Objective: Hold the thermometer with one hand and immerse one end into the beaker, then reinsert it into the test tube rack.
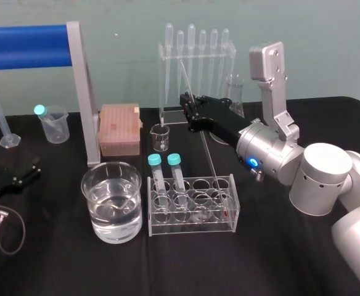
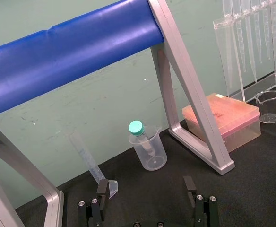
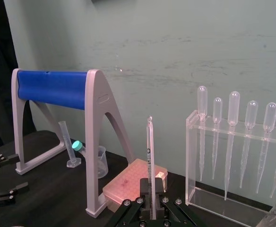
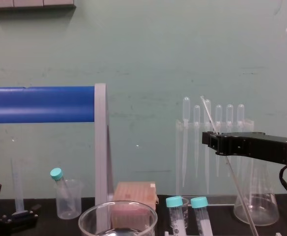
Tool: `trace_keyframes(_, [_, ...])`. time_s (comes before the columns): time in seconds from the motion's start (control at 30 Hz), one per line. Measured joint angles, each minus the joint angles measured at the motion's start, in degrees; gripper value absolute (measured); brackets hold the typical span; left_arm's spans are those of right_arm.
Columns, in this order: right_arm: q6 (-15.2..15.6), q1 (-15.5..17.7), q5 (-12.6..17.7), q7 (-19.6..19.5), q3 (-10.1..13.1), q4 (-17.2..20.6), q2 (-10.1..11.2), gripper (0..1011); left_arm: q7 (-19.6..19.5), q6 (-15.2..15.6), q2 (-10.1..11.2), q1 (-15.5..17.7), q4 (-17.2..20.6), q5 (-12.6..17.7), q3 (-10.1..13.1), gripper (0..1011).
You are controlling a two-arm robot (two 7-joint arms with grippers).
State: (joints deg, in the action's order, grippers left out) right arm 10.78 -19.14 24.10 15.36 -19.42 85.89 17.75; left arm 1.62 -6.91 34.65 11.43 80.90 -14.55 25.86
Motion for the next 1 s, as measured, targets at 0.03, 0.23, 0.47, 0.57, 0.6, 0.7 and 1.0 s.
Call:
trace_keyframes(0.03, [0.0,0.0,0.0,0.0,0.0,0.0,0.0,57,0.0,0.0,0.0,0.0,0.0,0.0,0.0,1008])
trace_keyframes(0.23, [-0.5,0.0,0.2,0.3,0.4,0.0,-0.1,57,0.0,0.0,0.0,0.0,0.0,0.0,0.0,1008])
trace_keyframes(0.47, [-2.3,-0.2,2.3,1.9,2.0,0.3,-0.5,57,0.0,0.0,0.0,0.0,0.0,0.0,0.0,1008])
trace_keyframes(0.57, [-2.9,-0.5,3.5,2.5,2.7,0.7,-0.5,57,0.0,0.0,0.0,0.0,0.0,0.0,0.0,1008])
trace_keyframes(0.6, [-3.1,-0.8,4.0,2.7,3.0,1.0,-0.5,57,0.0,0.0,0.0,0.0,0.0,0.0,0.0,1008])
trace_keyframes(0.7, [-3.5,-1.0,4.8,2.9,3.4,1.4,-0.5,57,0.0,0.0,0.0,0.0,0.0,0.0,0.0,1008])
trace_keyframes(1.0, [-5.4,-2.9,9.0,4.1,5.0,3.2,-0.1,57,0.0,0.0,0.0,0.0,0.0,0.0,0.0,1008])
